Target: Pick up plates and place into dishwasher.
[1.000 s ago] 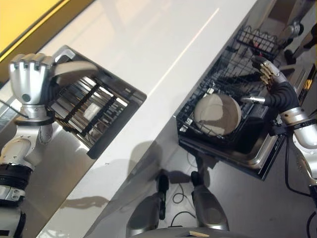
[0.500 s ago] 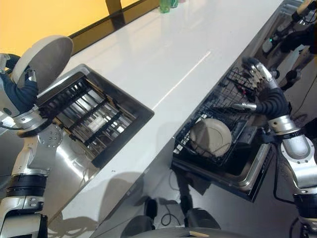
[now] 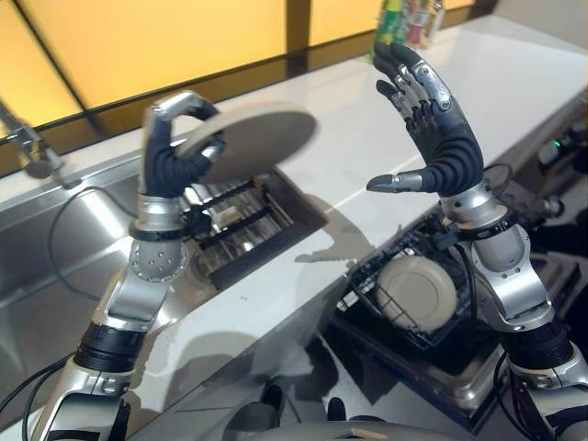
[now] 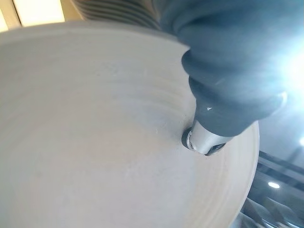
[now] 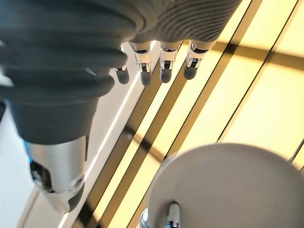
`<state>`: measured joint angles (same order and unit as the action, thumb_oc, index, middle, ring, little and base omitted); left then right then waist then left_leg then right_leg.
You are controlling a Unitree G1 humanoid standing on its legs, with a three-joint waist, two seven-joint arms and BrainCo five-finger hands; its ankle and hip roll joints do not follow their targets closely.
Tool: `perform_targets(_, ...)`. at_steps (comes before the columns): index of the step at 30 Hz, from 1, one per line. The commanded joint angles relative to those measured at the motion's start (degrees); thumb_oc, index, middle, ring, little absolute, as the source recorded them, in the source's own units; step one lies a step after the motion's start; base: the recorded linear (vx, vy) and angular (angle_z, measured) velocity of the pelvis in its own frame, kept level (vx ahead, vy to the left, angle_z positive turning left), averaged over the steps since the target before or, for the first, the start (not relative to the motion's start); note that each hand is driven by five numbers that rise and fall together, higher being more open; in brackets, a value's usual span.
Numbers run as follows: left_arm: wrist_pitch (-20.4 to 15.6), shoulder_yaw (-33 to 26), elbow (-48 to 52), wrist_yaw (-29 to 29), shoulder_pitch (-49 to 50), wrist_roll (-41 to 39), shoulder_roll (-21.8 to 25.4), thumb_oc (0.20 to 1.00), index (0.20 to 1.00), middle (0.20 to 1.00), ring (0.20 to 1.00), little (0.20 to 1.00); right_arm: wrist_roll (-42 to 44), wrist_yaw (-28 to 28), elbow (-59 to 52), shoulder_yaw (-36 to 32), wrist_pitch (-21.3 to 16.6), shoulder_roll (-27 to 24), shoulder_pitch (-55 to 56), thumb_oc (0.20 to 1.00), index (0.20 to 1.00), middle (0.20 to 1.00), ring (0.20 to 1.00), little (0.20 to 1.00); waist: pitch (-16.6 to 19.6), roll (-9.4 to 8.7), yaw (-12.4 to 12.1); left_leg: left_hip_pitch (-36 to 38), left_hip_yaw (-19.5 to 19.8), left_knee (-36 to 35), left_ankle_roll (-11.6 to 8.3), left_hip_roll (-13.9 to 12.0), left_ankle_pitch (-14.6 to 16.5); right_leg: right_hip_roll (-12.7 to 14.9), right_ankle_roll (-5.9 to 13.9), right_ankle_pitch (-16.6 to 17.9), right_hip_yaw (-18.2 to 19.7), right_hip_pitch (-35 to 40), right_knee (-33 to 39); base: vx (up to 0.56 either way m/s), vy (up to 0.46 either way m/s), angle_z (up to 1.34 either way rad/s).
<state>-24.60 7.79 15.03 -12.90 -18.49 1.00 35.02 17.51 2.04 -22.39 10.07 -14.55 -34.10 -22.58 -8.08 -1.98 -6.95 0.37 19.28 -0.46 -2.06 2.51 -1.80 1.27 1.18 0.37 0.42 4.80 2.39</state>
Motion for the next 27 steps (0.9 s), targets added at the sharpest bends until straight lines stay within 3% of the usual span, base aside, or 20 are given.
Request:
perform_targets(1, -4.8, -0.5, 3.6, 8.0, 0.2, -9.4, 2.8, 0.2, 0.2, 0.2, 0.2, 0.2, 1.2, -1.0, -4.4, 0.5, -1.6, -0.4, -1.1, 1.0, 1.0, 1.0, 1.0, 1.0, 6.6, -0.13, -1.9, 0.5, -0.6, -0.8, 2.75, 1.1, 0.6, 1.0, 2.05, -3.7, -1.4, -3.8, -8.6, -0.05, -0.042, 0.33)
perform_targets(5, -7.2, -2.6, 7.1, 12.1, 2.5, -12.3, 3.6, 0.2, 0.2, 0.2, 0.2, 0.2, 1.2, -0.3, -4.5, -0.2, -2.6, -0.6, 0.7, 1.0, 1.0, 1.0, 1.0, 1.0, 7.4, -0.17, -3.0, 0.0, 0.3, -0.7, 2.69, 1.5, 0.3, 1.1, 1.91, -3.7, -3.2, -3.4, -8.2, -0.05, -0.037, 0.26)
perform_targets(11, -8.6, -3.8, 9.0, 12.6, 3.0, -13.2, 3.7, 0.2, 0.2, 0.2, 0.2, 0.2, 2.5, 2.8, -4.6, -0.5, -2.1, -0.1, 1.6, 1.0, 1.0, 1.0, 1.0, 1.0, 8.0, 0.08, -3.3, -0.3, 1.0, -0.7, 2.85, 2.1, 0.0, 1.0, 1.54, -4.2, -4.2, -3.3, -8.4, -0.02, -0.008, 0.19)
perform_targets(15, -9.0, -4.1, 9.0, 11.7, 2.6, -12.3, 3.7, 0.2, 0.2, 0.2, 0.2, 0.2, 2.2, 10.4, -4.2, 1.7, 5.4, -1.9, 2.7, 1.0, 1.0, 1.0, 1.0, 1.0, 8.5, -0.14, -2.9, 0.4, 1.1, -1.1, 2.88, 2.3, 0.3, 0.9, 1.27, -5.0, -4.3, -3.0, -8.6, 0.0, 0.002, 0.12)
perform_targets(19, -7.5, -3.9, 9.6, 9.6, 2.4, -11.3, 4.8, 0.2, 0.2, 0.2, 0.2, 0.2, 8.0, 14.1, -5.8, 3.2, 6.9, -6.6, 4.1, 1.0, 1.0, 1.0, 1.0, 1.0, 8.3, -0.77, -2.2, 0.6, 0.8, -1.3, 2.67, 2.1, 0.1, 0.7, 1.22, -5.0, -4.3, -2.9, -8.6, -0.01, -0.008, 0.03)
perform_targets(21, -7.5, -3.4, 8.9, 9.4, 2.1, -11.4, 4.3, 0.2, 0.2, 0.2, 0.2, 0.2, 8.2, 15.7, -5.6, 4.4, 7.1, -5.5, 4.0, 1.0, 1.0, 1.0, 1.0, 1.0, 8.3, -0.89, -2.1, 0.7, 0.8, -1.3, 2.69, 2.2, 0.1, 0.6, 1.16, -4.8, -4.1, -2.8, -8.5, 0.0, 0.0, 0.0)
perform_targets(27, -6.6, -1.3, 9.1, 9.0, 1.2, -10.5, 1.9, 0.2, 0.2, 0.2, 0.2, 0.2, 4.8, 13.3, -4.6, 9.6, 7.2, -1.4, 1.6, 1.0, 1.0, 1.0, 1.0, 1.0, 8.0, -0.78, -2.7, 0.9, 1.0, -1.6, 2.78, 2.1, -0.2, 0.6, 1.01, -4.7, -4.1, -2.5, -8.3, -0.01, -0.002, 0.0)
